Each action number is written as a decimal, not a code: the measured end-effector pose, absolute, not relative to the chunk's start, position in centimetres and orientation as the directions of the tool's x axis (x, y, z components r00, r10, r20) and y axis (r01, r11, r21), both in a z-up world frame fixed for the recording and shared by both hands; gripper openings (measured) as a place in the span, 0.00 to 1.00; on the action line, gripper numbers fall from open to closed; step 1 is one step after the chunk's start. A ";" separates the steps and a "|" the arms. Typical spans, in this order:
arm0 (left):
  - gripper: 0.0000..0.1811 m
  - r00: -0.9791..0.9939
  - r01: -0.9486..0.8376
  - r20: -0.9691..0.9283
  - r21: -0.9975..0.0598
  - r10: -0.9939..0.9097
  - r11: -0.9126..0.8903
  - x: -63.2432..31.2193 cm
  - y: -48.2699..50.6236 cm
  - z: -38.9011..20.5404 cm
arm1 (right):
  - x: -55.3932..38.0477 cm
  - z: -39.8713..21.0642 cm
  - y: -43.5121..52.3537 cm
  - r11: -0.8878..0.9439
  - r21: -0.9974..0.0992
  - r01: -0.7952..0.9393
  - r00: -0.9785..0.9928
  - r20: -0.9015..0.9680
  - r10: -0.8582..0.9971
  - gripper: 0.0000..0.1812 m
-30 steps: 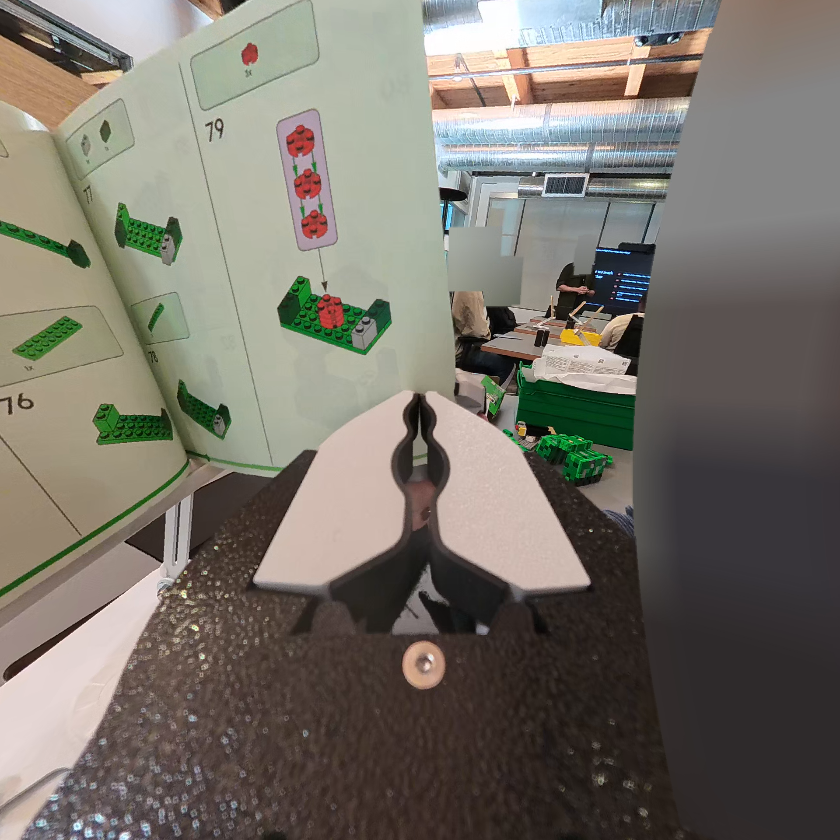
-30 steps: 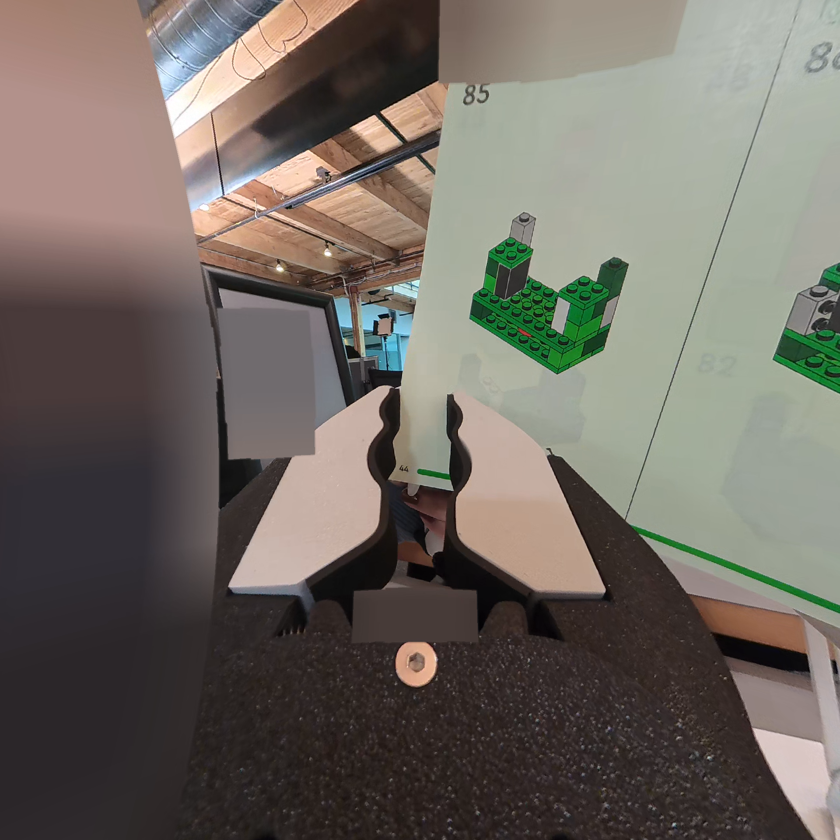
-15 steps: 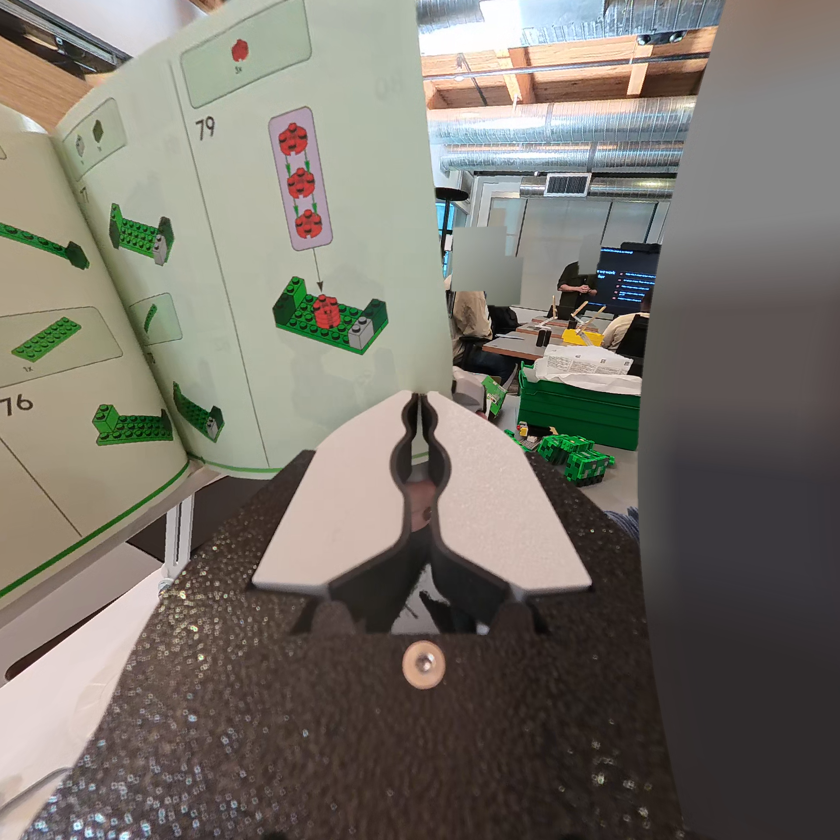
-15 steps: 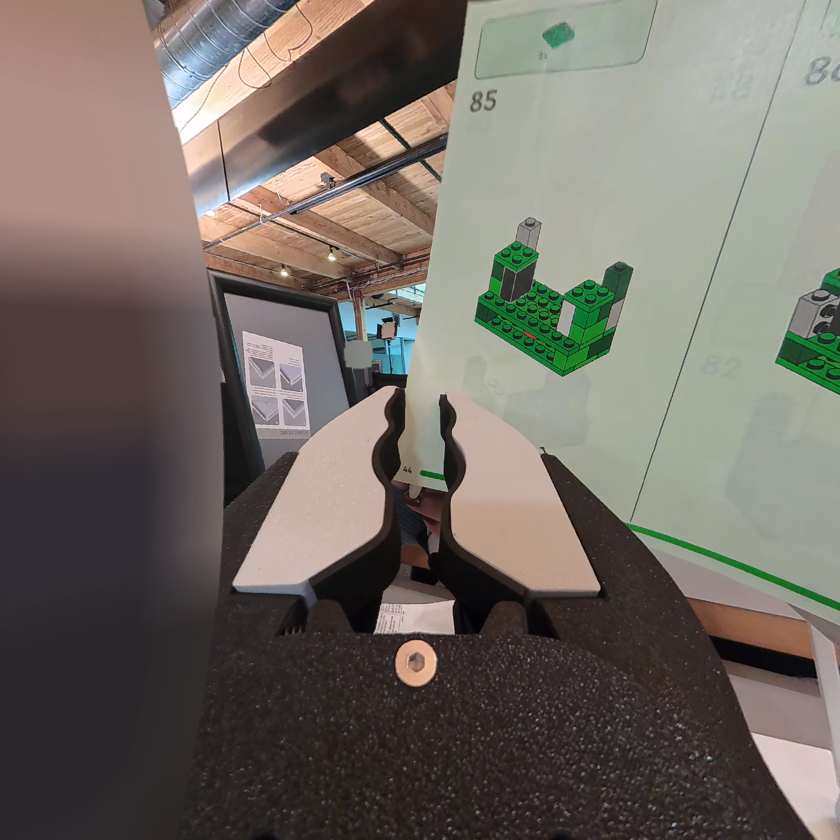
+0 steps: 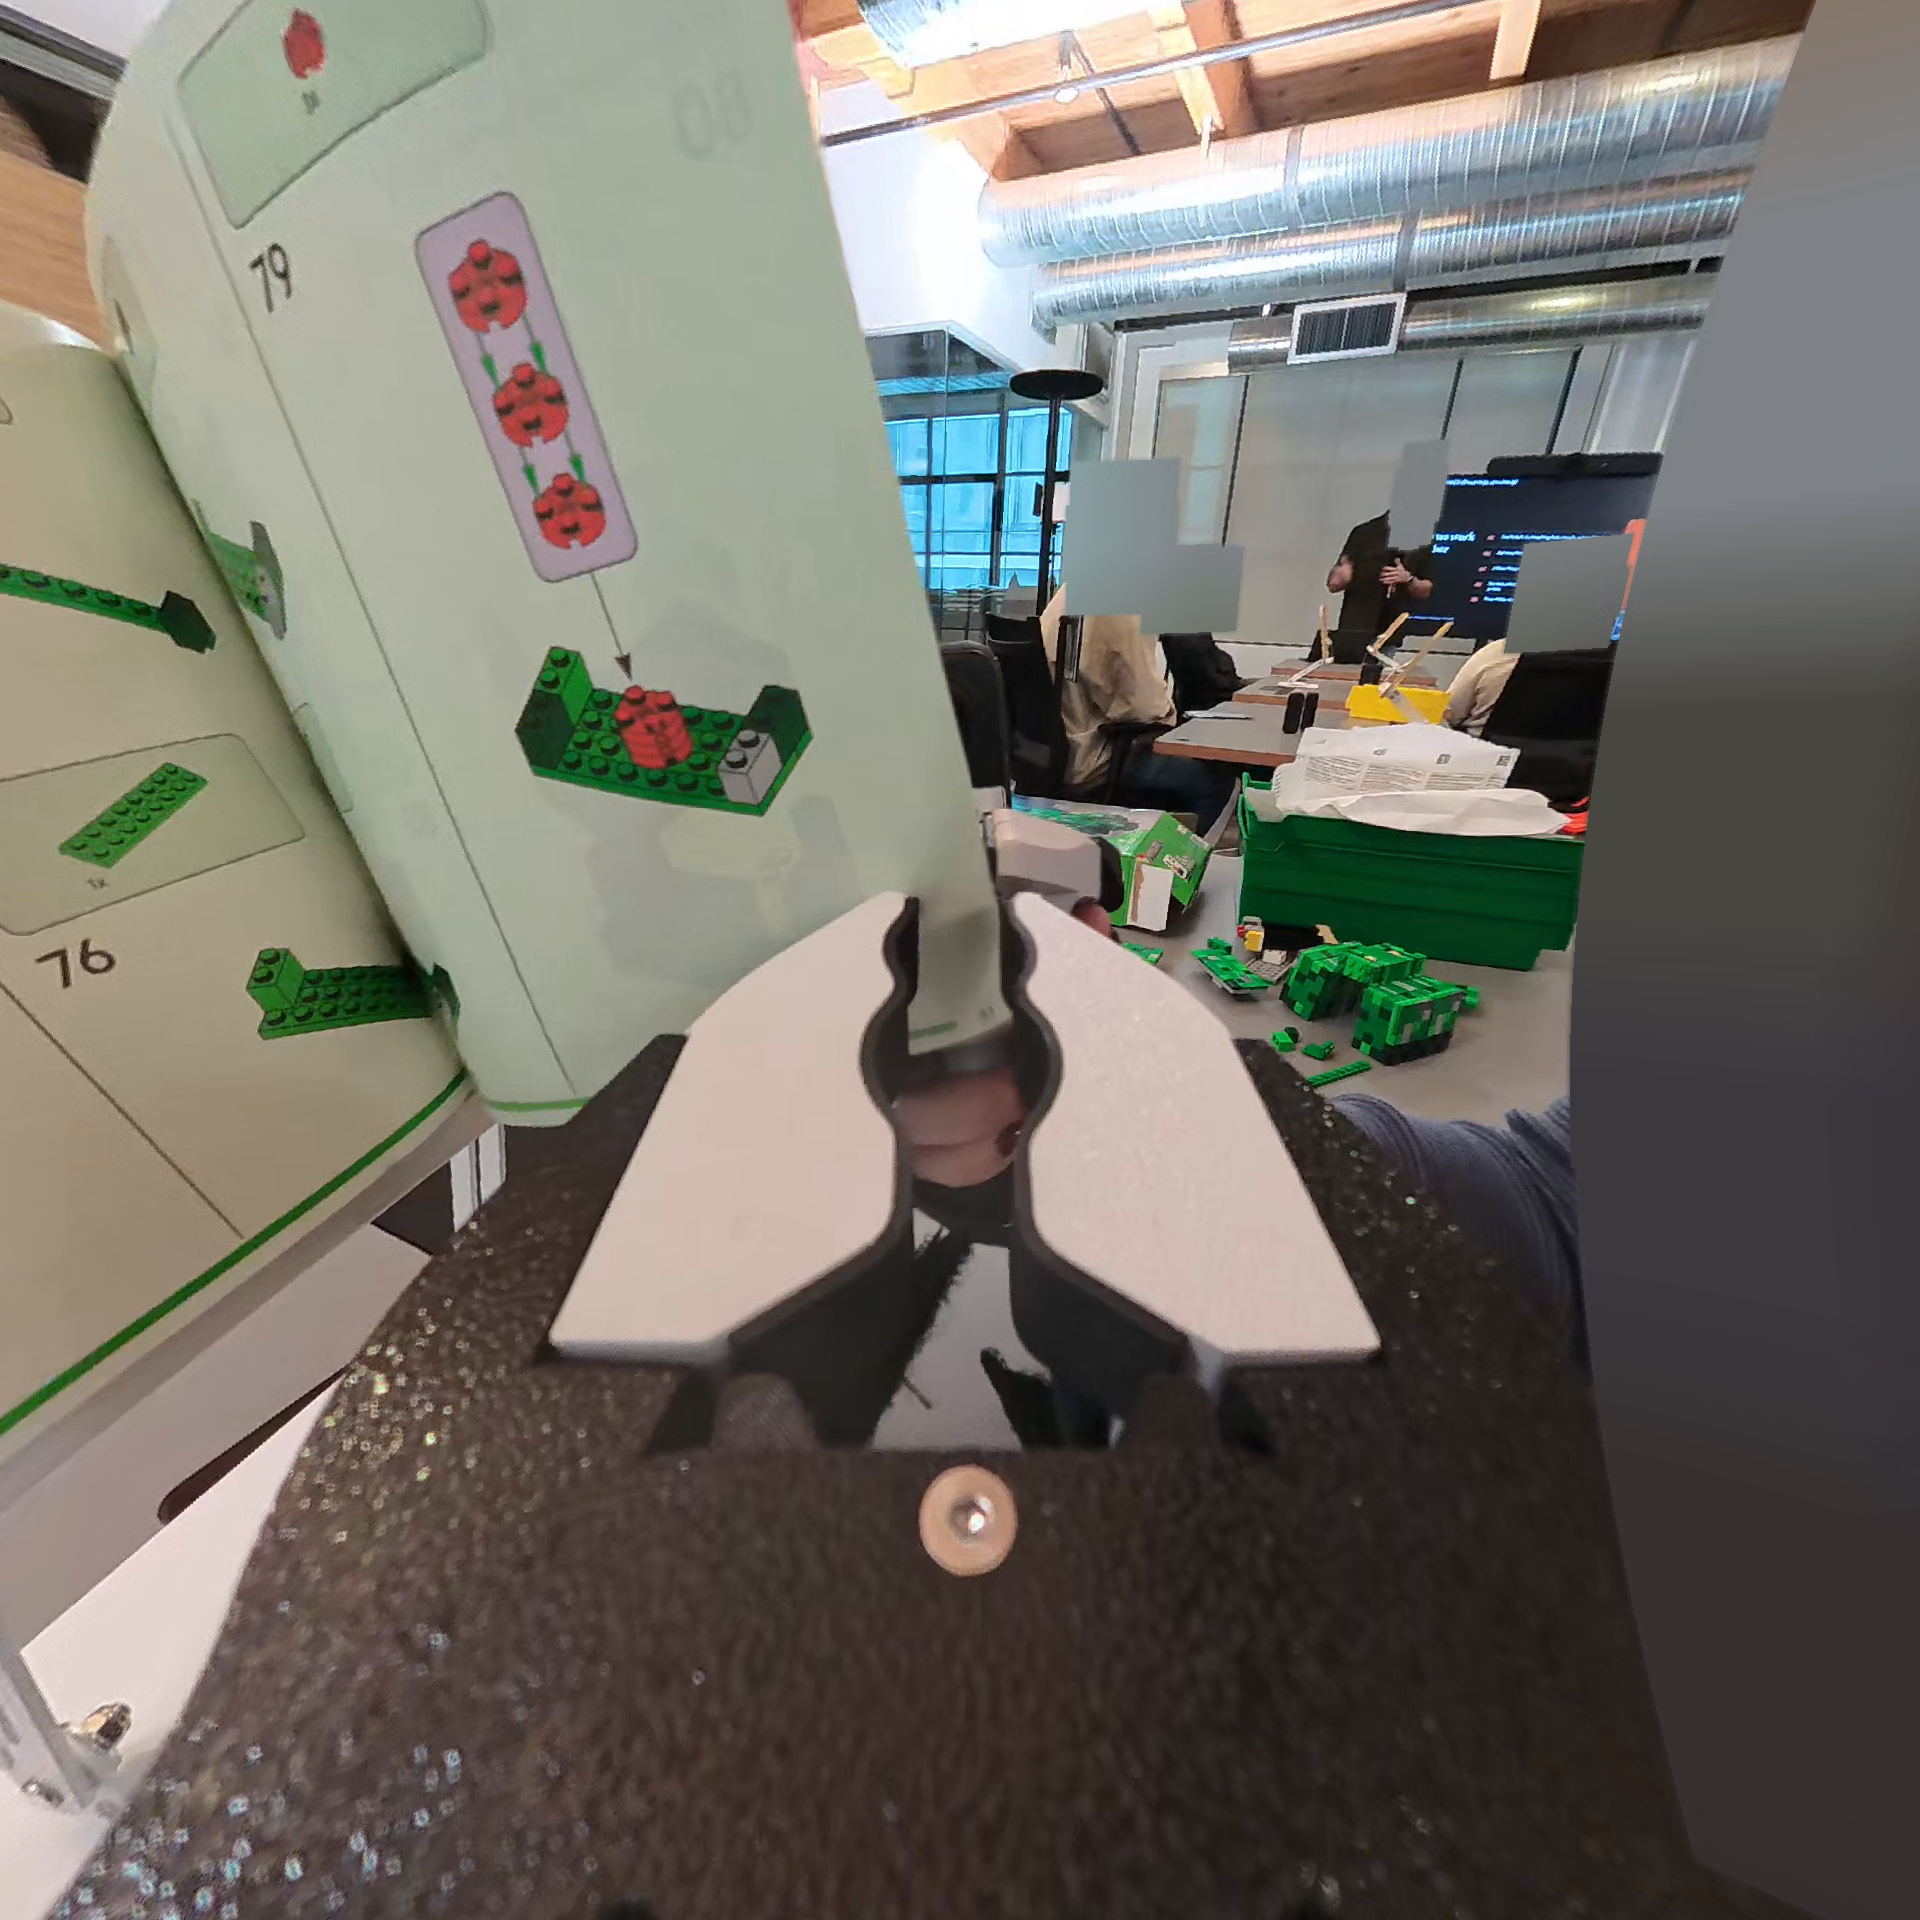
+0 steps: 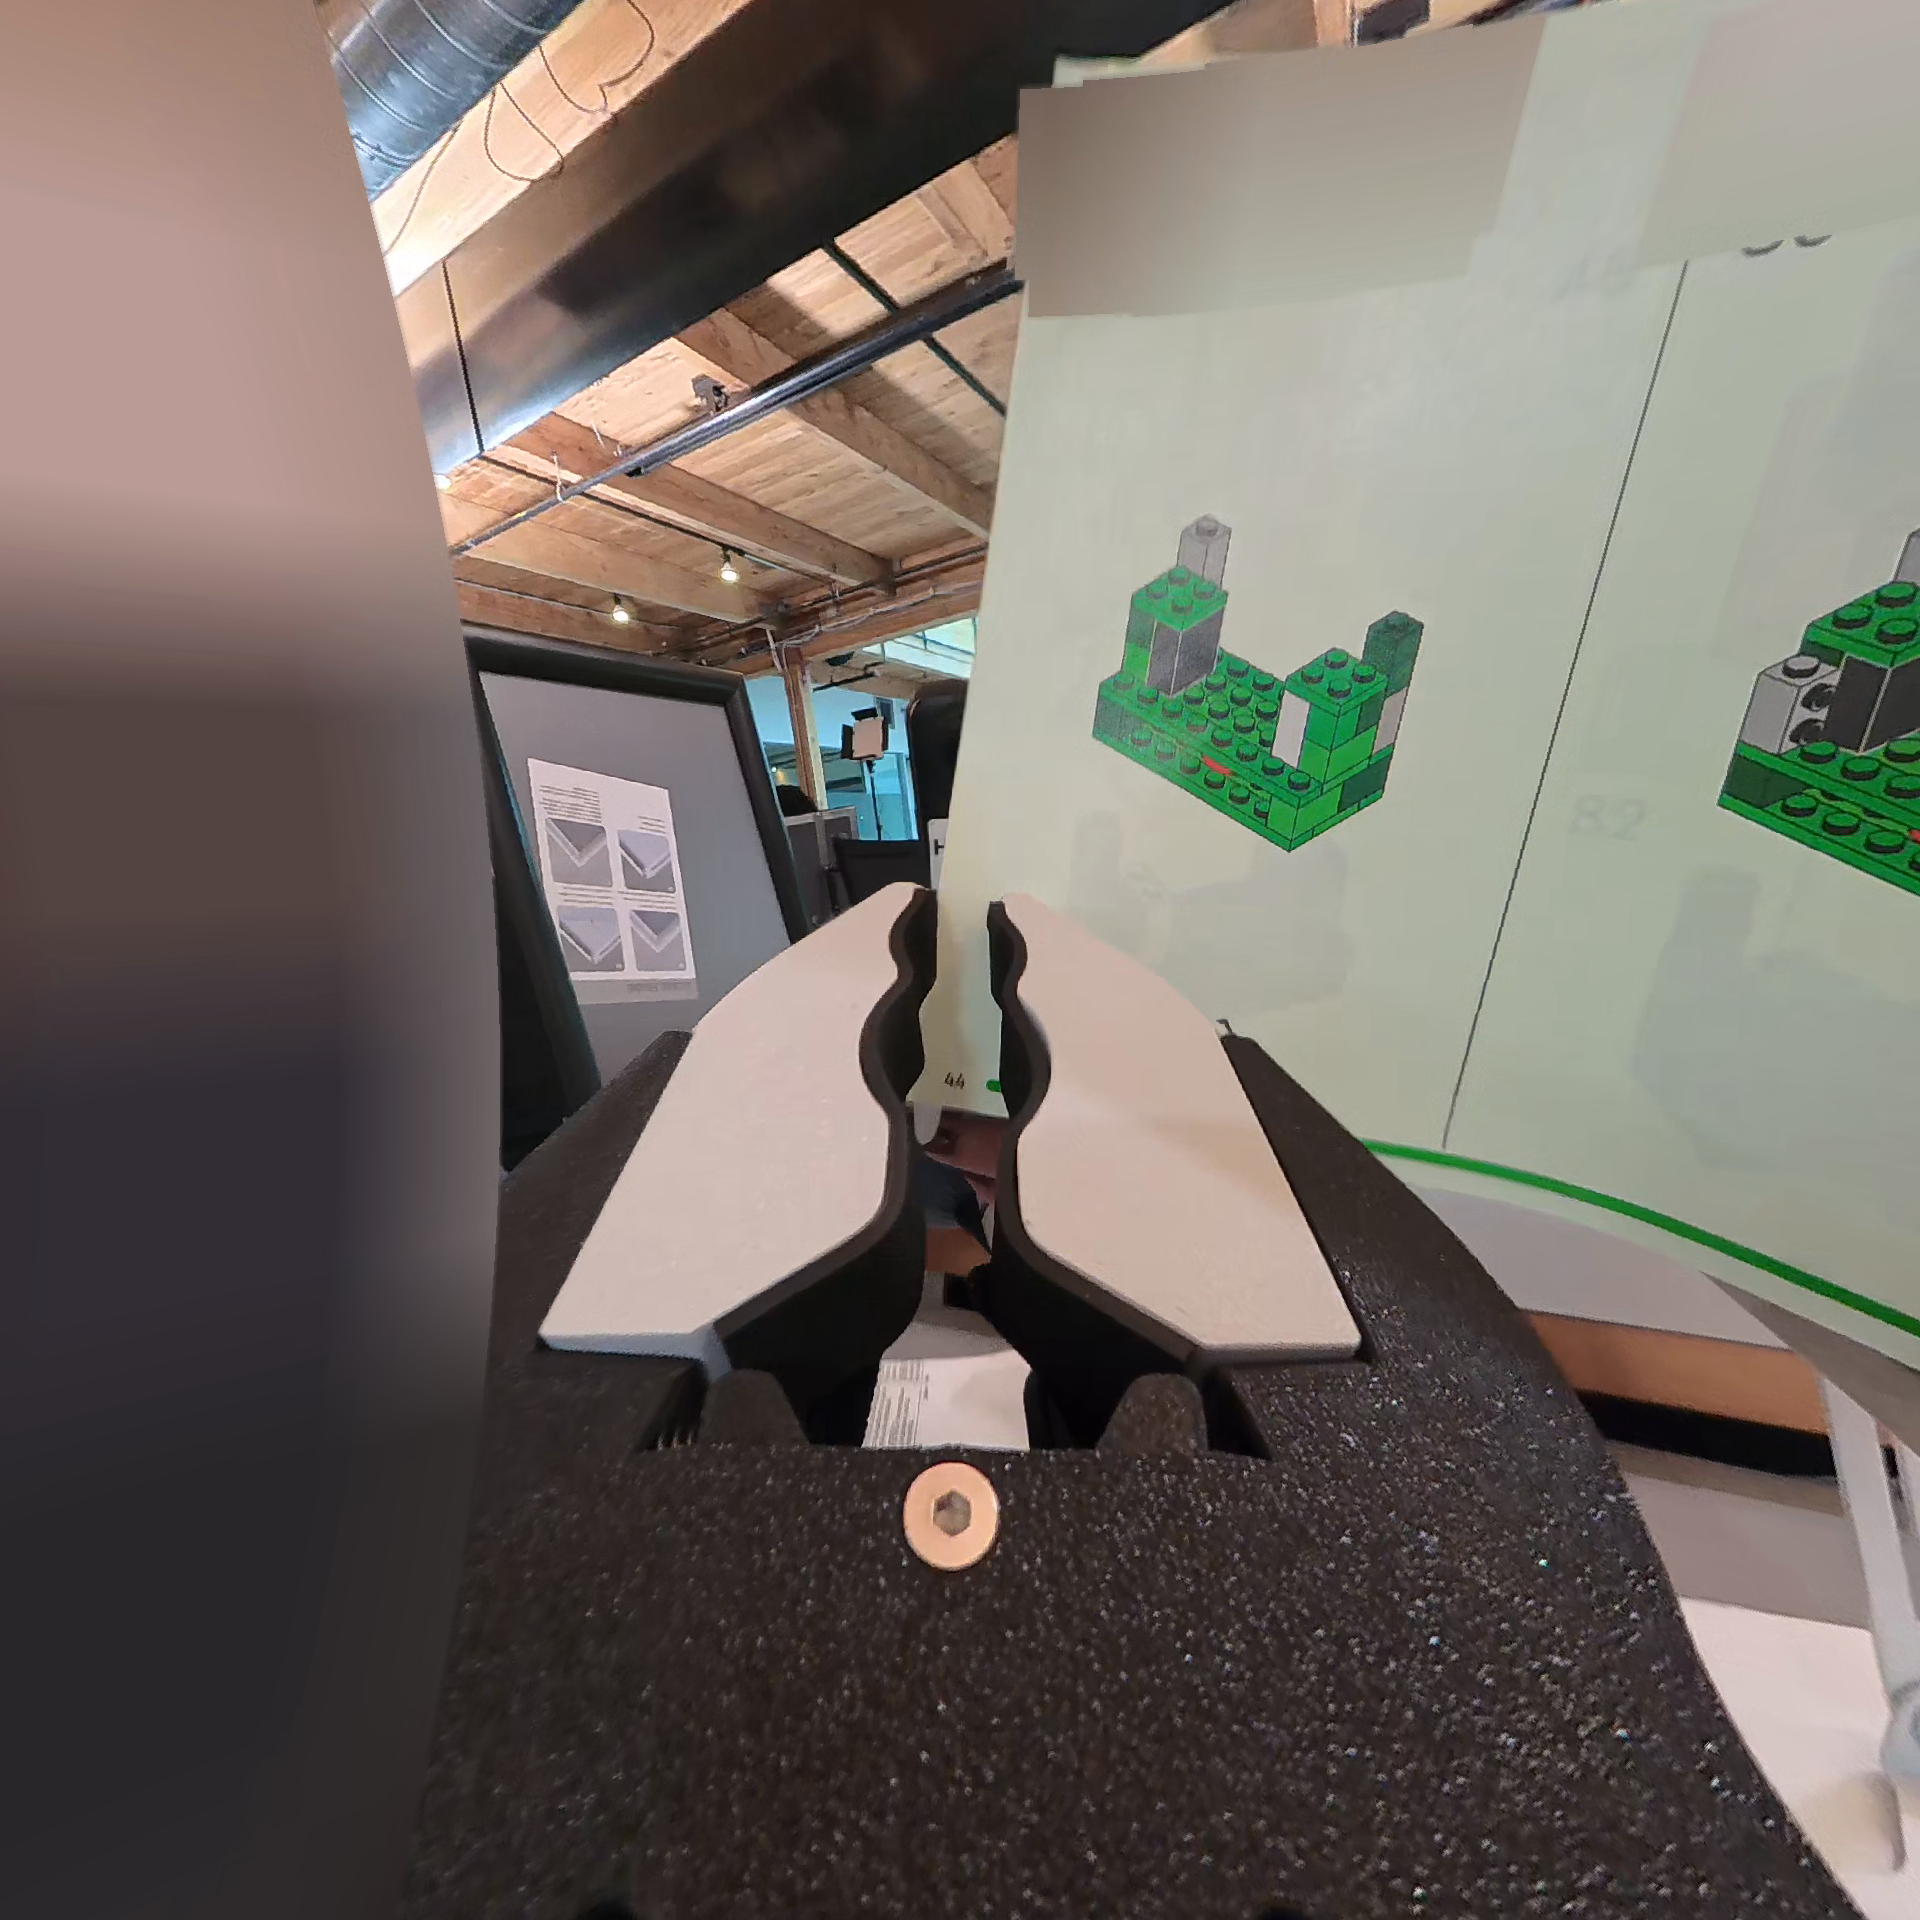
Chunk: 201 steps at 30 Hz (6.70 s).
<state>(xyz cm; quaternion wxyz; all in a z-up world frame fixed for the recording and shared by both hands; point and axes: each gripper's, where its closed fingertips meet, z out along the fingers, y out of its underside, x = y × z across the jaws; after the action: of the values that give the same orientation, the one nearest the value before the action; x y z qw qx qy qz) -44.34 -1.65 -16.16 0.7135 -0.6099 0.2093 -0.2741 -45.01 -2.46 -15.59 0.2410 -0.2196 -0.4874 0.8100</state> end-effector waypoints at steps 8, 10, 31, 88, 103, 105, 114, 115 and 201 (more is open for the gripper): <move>0.04 0.741 0.175 0.070 -0.980 -0.668 0.091 -44.0 -1.6 -16.0 | -44.9 -17.5 -2.6 -0.318 -0.944 -0.089 -0.796 -0.125 0.593 0.07; 0.03 0.743 0.167 0.070 -0.982 -0.666 0.084 -44.0 -1.4 -16.2 | -44.7 -17.7 -3.0 -0.307 -0.949 -0.078 -0.811 -0.118 0.572 0.07; 0.02 0.728 0.180 0.091 -0.982 -0.679 0.061 -43.6 -1.2 -16.4 | -44.4 -18.1 -3.8 -0.244 -0.962 -0.120 -0.818 -0.043 0.574 0.05; 0.04 0.762 0.162 0.105 -0.986 -0.639 0.031 -45.1 -1.3 -17.2 | -44.9 -18.1 -3.4 -0.187 -0.969 -0.160 -0.766 0.002 0.643 0.09; 0.05 0.727 0.182 0.109 -0.983 -0.678 0.037 -44.4 -1.6 -16.8 | -44.3 -17.0 -3.3 -0.280 -0.940 -0.196 -0.796 -0.014 0.605 0.08; 0.05 0.726 0.184 0.111 -0.982 -0.679 0.037 -44.4 -1.6 -16.8 | -44.3 -16.9 -3.3 -0.283 -0.939 -0.197 -0.797 -0.016 0.604 0.08; 0.05 0.716 0.189 0.113 -0.981 -0.688 0.035 -44.2 -1.7 -16.8 | -44.3 -16.9 -3.1 -0.291 -0.936 -0.199 -0.793 -0.021 0.609 0.05; 0.05 0.716 0.190 0.113 -0.981 -0.689 0.037 -44.1 -1.6 -16.7 | -44.3 -16.8 -3.1 -0.293 -0.935 -0.200 -0.793 -0.021 0.608 0.05; 0.06 0.790 0.199 0.123 -0.978 -0.600 0.062 -45.8 -1.0 -16.3 | -44.9 -17.5 -1.6 -0.224 -0.967 -0.122 -0.725 -0.067 0.686 0.13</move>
<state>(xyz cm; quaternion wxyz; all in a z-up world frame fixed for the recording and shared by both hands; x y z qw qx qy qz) -45.84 -1.03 -16.25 0.7108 -0.6244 0.1606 -0.2814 -44.88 -1.61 -17.50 0.2725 -0.2516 -0.5603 0.7406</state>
